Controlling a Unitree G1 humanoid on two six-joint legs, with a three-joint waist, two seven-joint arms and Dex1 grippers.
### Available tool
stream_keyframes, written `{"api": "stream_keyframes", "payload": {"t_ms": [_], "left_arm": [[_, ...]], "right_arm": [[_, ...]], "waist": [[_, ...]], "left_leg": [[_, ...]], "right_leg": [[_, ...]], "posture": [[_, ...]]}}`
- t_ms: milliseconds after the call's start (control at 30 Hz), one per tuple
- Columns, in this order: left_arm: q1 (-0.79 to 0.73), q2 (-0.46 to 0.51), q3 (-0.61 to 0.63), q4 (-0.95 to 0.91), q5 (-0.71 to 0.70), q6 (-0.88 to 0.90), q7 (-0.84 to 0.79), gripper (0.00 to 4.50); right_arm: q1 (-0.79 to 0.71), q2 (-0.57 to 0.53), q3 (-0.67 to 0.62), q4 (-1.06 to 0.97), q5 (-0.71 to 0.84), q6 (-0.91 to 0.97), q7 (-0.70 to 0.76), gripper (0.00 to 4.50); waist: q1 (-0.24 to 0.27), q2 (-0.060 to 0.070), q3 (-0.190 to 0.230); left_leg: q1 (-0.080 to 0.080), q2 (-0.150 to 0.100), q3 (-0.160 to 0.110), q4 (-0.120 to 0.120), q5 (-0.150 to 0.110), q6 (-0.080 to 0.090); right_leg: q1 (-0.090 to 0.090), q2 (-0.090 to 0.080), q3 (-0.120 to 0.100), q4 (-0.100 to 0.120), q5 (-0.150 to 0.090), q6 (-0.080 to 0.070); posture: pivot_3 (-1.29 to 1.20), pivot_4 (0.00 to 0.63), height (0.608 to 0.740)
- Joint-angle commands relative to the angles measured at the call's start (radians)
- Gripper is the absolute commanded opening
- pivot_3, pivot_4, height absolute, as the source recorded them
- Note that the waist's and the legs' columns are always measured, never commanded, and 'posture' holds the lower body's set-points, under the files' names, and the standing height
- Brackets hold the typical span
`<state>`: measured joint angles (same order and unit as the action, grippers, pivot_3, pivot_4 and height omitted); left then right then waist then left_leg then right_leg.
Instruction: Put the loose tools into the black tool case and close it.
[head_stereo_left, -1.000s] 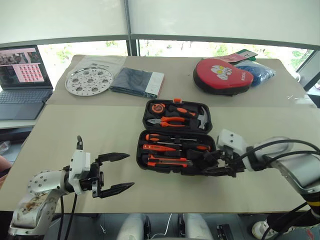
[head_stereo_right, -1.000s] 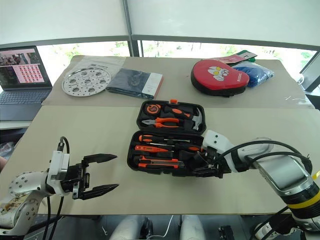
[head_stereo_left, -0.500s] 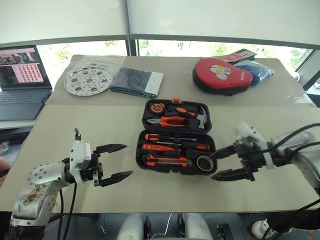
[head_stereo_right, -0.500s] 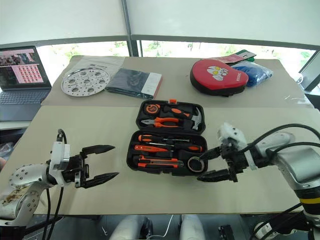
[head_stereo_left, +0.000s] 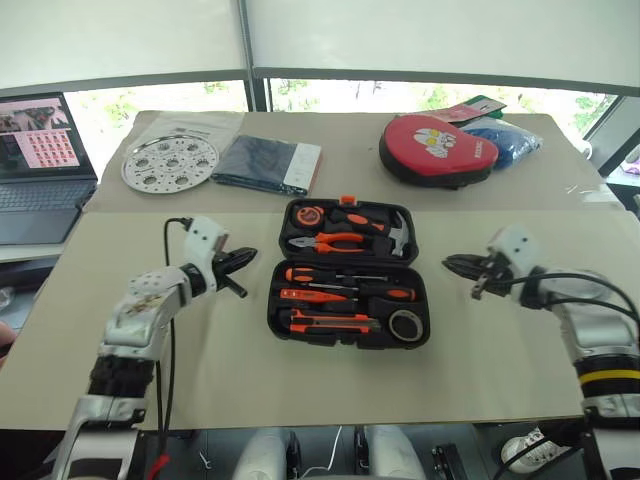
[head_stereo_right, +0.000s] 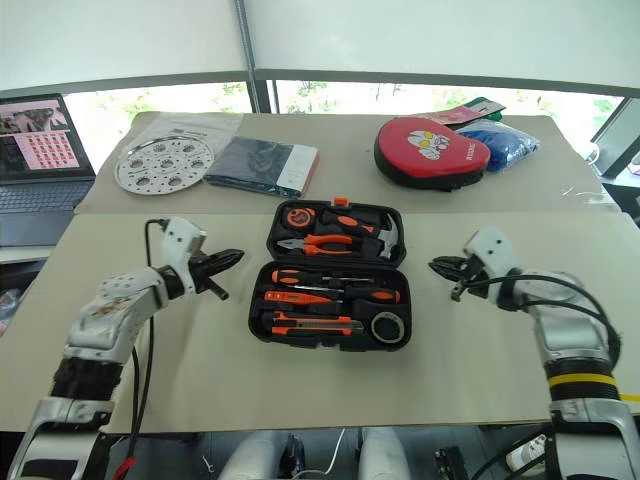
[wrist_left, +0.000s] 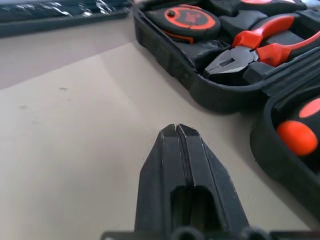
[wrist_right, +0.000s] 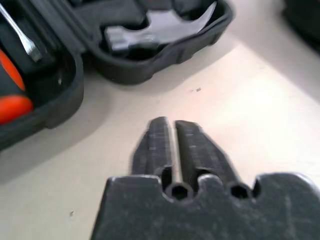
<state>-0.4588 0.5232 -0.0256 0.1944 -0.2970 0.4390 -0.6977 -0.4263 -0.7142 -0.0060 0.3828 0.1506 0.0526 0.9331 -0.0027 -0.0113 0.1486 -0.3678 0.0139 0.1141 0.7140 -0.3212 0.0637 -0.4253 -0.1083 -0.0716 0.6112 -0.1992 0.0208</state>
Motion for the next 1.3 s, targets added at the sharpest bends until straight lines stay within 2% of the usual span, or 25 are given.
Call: {"api": "stream_keyframes", "payload": {"t_ms": [33, 233, 333, 533, 700, 767, 867, 1000, 1133, 1200, 1300], "left_arm": [[-0.053, -0.028, -0.041, 0.062, 0.042, -0.036, -0.03, 0.0], [-0.06, -0.066, -0.071, 0.049, 0.043, -0.046, -0.087, 0.0], [-0.013, -0.077, -0.087, -0.036, 0.018, -0.045, -0.141, 0.0], [0.085, -0.039, -0.075, -0.169, 0.016, -0.01, -0.166, 0.0], [0.151, 0.013, 0.008, -0.226, -0.027, 0.064, -0.151, 0.0], [0.166, 0.035, 0.049, -0.26, -0.05, 0.086, -0.142, 0.0], [0.145, 0.114, 0.097, -0.293, -0.122, 0.275, -0.158, 0.75], [0.075, 0.166, 0.123, -0.295, -0.202, 0.454, -0.161, 2.34], [-0.05, 0.169, 0.107, -0.268, -0.236, 0.617, -0.122, 3.93], [-0.144, 0.134, 0.081, -0.198, -0.191, 0.693, -0.031, 4.47], [-0.273, 0.013, 0.077, -0.105, -0.189, 0.776, 0.067, 4.47]], "right_arm": [[-0.033, 0.023, 0.02, -0.002, -0.019, -0.03, 0.007, 0.05], [-0.023, 0.049, 0.04, -0.058, 0.003, -0.007, 0.058, 0.05], [0.023, 0.048, 0.038, -0.13, 0.028, 0.016, 0.088, 0.05], [0.112, 0.016, 0.004, -0.234, 0.052, 0.072, 0.091, 0.05], [0.157, -0.012, -0.068, -0.247, 0.06, 0.089, 0.034, 0.05], [0.159, -0.038, -0.095, -0.278, 0.097, 0.181, 0.049, 0.6], [0.141, -0.091, -0.126, -0.352, 0.17, 0.322, 0.08, 1.5], [0.083, -0.127, -0.15, -0.442, 0.289, 0.663, 0.032, 2.94], [-0.045, -0.17, -0.076, -0.459, 0.296, 0.905, -0.011, 4.32], [-0.163, -0.137, -0.069, -0.403, 0.34, 1.084, -0.036, 4.5], [-0.342, -0.038, -0.029, -0.239, 0.293, 1.223, -0.15, 4.5]], "waist": [[-0.003, 0.0, 0.0], [-0.006, 0.0, 0.0], [-0.003, 0.0, 0.0], [-0.002, 0.0, 0.0], [-0.004, 0.0, 0.0], [-0.005, 0.001, 0.001], [-0.006, 0.001, 0.001], [-0.007, 0.001, 0.001], [0.0, 0.0, 0.002], [0.001, 0.0, 0.002], [0.001, 0.0, 0.002]], "left_leg": [[0.0, 0.0, 0.0, 0.0, 0.0, 0.0], [0.0, 0.0, 0.0, 0.0, 0.0, 0.0], [0.0, 0.0, -0.001, 0.001, 0.0, 0.0], [0.0, 0.0, -0.002, -0.001, 0.0, 0.0], [0.0, 0.0, -0.002, -0.001, 0.0, 0.0], [0.0, 0.0, -0.002, 0.0, 0.0, 0.0], [0.001, 0.0, -0.002, 0.001, 0.0, 0.0], [0.001, 0.001, -0.003, 0.001, 0.0, 0.0], [0.0, 0.0, -0.003, 0.003, 0.0, 0.001], [-0.001, 0.0, -0.003, 0.003, 0.0, 0.001], [-0.001, -0.001, -0.003, 0.003, 0.0, 0.002]], "right_leg": [[0.0, 0.0, 0.0, 0.0, 0.0, 0.0], [0.001, 0.0, -0.001, 0.0, 0.0, 0.001], [0.001, -0.001, -0.001, 0.0, 0.0, 0.001], [0.001, -0.002, -0.001, -0.001, -0.002, 0.003], [0.001, -0.003, 0.0, -0.001, -0.002, 0.003], [0.0, -0.003, 0.0, -0.001, -0.002, 0.002], [0.0, -0.004, 0.001, 0.001, -0.001, 0.001], [0.0, -0.004, 0.001, 0.001, -0.001, 0.0], [0.0, -0.004, 0.001, 0.001, -0.001, 0.0], [-0.001, -0.004, 0.001, 0.001, 0.0, 0.0], [-0.001, -0.003, 0.001, 0.0, 0.001, -0.001]], "posture": [[0.0, 0.15, 0.74], [0.0, 0.15, 0.74], [0.0, 0.15, 0.74], [0.0, 0.15, 0.74], [0.0, 0.15, 0.74], [0.0, 0.15, 0.74], [0.0, 0.15, 0.74], [0.0, 0.15, 0.74], [0.0, 0.15, 0.74], [0.0, 0.15, 0.74], [0.0, 0.15, 0.74]]}}
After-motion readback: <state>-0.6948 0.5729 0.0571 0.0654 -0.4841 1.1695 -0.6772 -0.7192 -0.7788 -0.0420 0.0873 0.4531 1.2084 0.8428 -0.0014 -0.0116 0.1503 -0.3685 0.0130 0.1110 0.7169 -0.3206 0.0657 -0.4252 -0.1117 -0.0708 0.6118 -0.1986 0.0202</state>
